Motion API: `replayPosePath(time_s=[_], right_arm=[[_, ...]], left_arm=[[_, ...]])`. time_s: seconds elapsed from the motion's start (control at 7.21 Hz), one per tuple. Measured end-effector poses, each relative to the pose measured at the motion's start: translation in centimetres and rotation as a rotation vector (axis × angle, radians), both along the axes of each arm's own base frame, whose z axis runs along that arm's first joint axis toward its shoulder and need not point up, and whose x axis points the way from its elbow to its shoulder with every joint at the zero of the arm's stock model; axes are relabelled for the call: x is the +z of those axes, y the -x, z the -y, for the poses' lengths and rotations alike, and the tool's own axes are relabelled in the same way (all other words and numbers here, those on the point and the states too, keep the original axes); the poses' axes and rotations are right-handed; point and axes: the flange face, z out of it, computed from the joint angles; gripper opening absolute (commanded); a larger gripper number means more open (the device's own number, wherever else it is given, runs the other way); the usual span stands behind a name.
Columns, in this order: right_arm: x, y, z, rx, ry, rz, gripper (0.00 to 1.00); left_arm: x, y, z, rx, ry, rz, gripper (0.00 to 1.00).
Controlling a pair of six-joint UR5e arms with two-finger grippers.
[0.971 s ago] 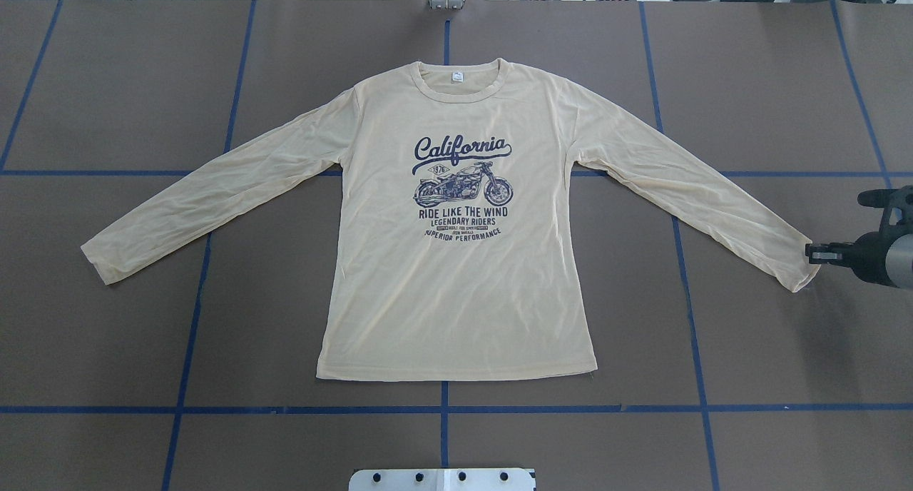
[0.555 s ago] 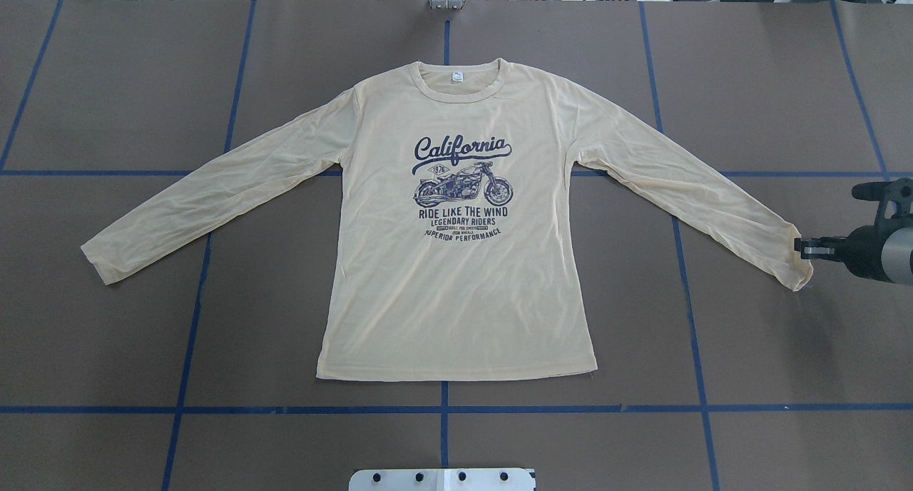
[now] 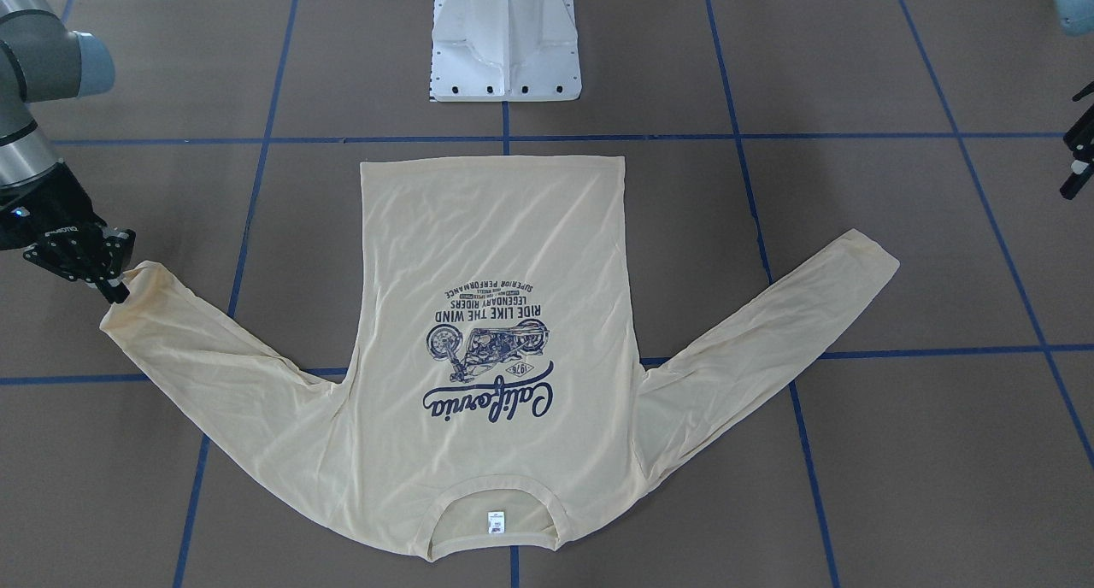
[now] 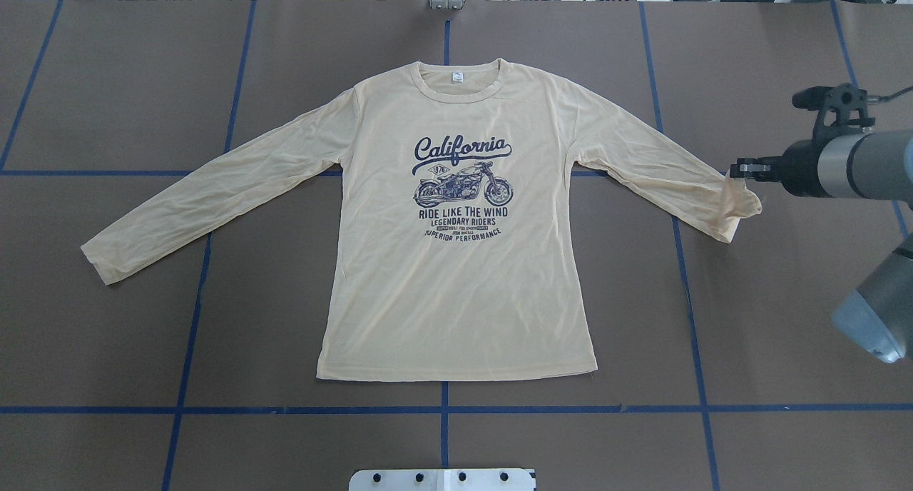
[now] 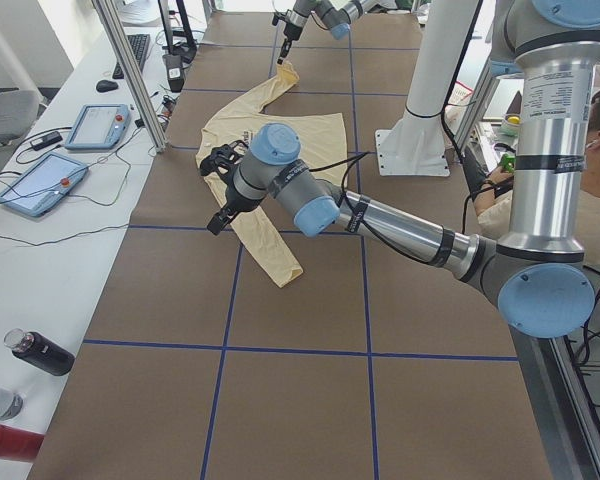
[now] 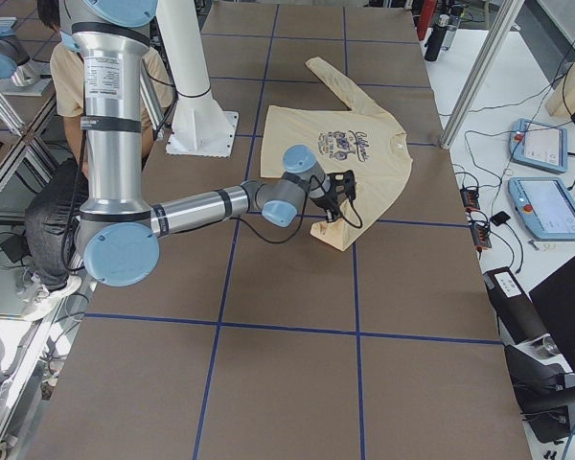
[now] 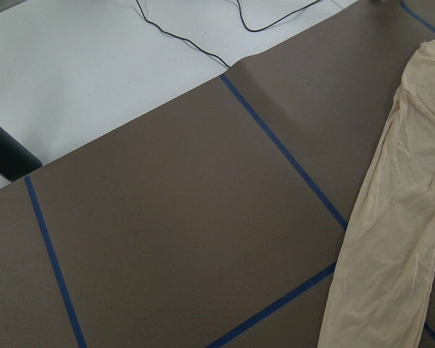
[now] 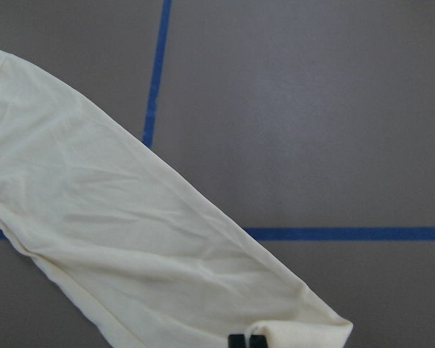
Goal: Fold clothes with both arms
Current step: 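Carry the grasped sleeve with the right gripper across the shirt toward the collar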
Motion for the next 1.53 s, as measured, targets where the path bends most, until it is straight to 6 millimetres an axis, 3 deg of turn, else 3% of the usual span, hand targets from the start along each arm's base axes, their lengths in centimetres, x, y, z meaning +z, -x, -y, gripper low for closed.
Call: replayPosePath(time_s=[0.28, 0.55, 0.69, 0.97, 1.25, 1.53], right_arm=[[-10.3, 4.2, 4.7, -0.001, 0.007, -0.003, 0.00], [-20.4, 8.7, 7.4, -0.001, 0.018, 0.028, 0.00], [-24.6, 11.9, 8.7, 0.004, 0.017, 0.050, 0.00], [-31.5, 20.4, 11.4, 0.060, 0.028, 0.053, 0.00], [-37.4, 28.3, 12.1, 0.107, 0.042, 0.035, 0.00], [-39.9, 34.3, 11.1, 0.116, 0.032, 0.018, 0.00]], left_arm=[[0.2, 0.0, 0.1, 0.000, 0.004, 0.001, 1.00], [0.3, 0.0, 0.1, 0.001, 0.007, 0.000, 1.00], [0.4, 0.0, 0.1, 0.001, 0.009, 0.001, 1.00], [0.8, 0.0, 0.2, 0.000, 0.017, 0.002, 1.00], [1.1, -0.1, 0.3, 0.000, 0.020, 0.003, 1.00], [1.3, -0.1, 0.4, -0.001, 0.024, 0.004, 1.00]])
